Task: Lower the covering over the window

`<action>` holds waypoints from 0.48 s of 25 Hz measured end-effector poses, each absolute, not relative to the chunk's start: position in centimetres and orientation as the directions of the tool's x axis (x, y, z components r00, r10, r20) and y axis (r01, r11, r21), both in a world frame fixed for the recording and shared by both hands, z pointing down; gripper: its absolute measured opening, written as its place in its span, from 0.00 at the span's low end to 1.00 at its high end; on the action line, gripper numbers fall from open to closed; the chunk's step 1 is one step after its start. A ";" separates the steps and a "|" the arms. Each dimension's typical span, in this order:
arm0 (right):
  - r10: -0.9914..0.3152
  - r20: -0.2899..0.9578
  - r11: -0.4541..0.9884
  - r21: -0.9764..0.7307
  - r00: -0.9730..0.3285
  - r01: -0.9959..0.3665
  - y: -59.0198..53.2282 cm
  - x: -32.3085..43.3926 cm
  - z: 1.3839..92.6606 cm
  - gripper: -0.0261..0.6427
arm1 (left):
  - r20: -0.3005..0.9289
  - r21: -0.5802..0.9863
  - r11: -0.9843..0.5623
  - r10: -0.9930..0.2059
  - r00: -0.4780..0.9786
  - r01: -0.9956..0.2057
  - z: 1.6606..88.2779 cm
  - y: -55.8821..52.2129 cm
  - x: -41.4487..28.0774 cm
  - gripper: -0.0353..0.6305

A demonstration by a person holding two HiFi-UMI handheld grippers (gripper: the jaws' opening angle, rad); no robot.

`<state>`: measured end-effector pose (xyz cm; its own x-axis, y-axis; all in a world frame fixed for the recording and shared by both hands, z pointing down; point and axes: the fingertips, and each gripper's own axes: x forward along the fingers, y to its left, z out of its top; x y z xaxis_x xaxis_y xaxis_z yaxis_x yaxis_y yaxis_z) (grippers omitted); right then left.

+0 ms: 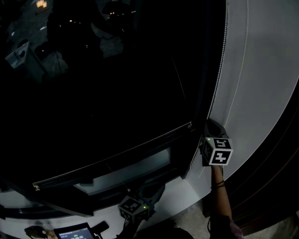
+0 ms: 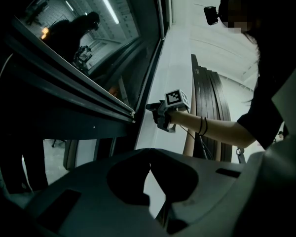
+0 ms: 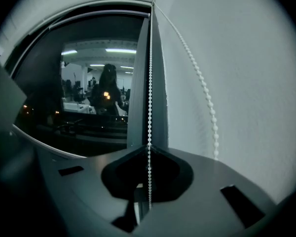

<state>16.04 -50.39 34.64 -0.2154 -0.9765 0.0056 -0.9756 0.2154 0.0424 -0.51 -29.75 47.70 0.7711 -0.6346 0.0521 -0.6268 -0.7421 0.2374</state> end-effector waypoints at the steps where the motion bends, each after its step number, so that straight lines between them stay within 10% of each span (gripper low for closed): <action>1: -0.974 0.014 0.227 0.040 -0.226 -0.973 -49.9 16.0 35.2 0.07 | 0.052 0.238 -0.742 -0.635 0.771 -0.627 47.7 -29.8 -0.6 0.06; 12: -0.959 -0.015 0.282 0.008 -0.282 -0.959 -42.3 13.9 37.2 0.06 | -0.027 0.185 -0.795 -0.592 0.806 -0.578 45.6 -30.7 1.1 0.06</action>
